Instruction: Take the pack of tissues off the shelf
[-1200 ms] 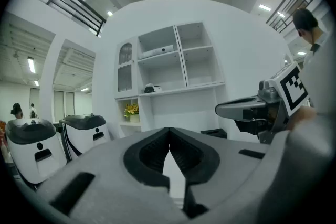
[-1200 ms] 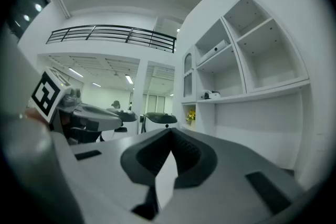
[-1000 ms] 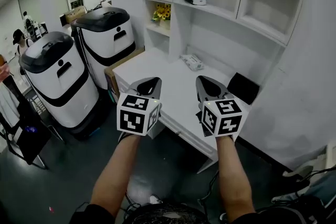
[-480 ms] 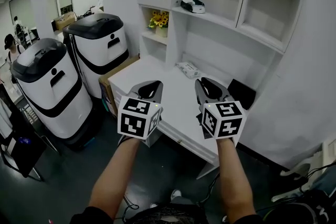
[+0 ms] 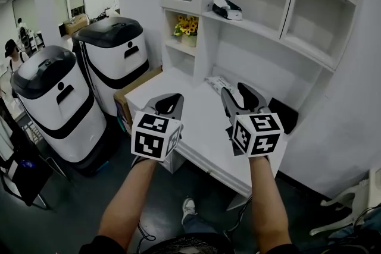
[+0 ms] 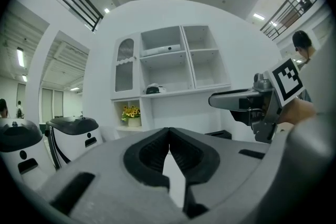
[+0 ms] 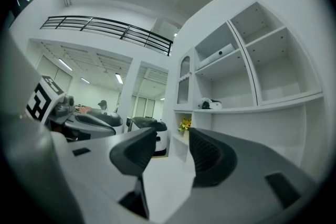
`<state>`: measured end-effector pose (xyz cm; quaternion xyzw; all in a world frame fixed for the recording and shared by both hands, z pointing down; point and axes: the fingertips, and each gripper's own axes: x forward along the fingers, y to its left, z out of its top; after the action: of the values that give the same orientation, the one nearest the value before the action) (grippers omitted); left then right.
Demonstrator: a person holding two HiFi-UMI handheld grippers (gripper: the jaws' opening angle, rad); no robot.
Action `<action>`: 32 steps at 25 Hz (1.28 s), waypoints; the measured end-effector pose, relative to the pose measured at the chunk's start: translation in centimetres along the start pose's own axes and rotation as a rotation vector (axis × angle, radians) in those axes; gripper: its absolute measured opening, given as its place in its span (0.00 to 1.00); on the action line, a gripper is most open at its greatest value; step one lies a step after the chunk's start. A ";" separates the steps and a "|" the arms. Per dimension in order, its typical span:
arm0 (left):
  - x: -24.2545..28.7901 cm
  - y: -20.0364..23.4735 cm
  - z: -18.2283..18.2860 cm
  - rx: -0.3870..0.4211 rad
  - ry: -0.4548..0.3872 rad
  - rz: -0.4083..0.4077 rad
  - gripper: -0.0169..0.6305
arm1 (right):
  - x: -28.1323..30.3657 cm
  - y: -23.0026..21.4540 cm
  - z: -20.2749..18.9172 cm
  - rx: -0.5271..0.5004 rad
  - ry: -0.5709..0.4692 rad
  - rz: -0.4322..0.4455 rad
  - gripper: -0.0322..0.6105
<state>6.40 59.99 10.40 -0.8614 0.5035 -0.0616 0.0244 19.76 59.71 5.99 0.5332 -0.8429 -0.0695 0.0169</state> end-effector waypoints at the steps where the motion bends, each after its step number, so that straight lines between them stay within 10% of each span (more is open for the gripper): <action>1: 0.5 0.5 0.0 0.004 0.001 0.001 0.04 | 0.8 -0.2 0.1 -0.004 -0.001 0.001 0.36; 32: 28.3 11.7 1.9 0.012 0.021 -0.025 0.04 | 26.1 -14.5 -3.4 0.008 0.018 0.035 0.60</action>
<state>10.29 29.61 9.61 -0.8669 0.4924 -0.0741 0.0236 21.86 29.71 6.19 0.5193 -0.8521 -0.0610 0.0236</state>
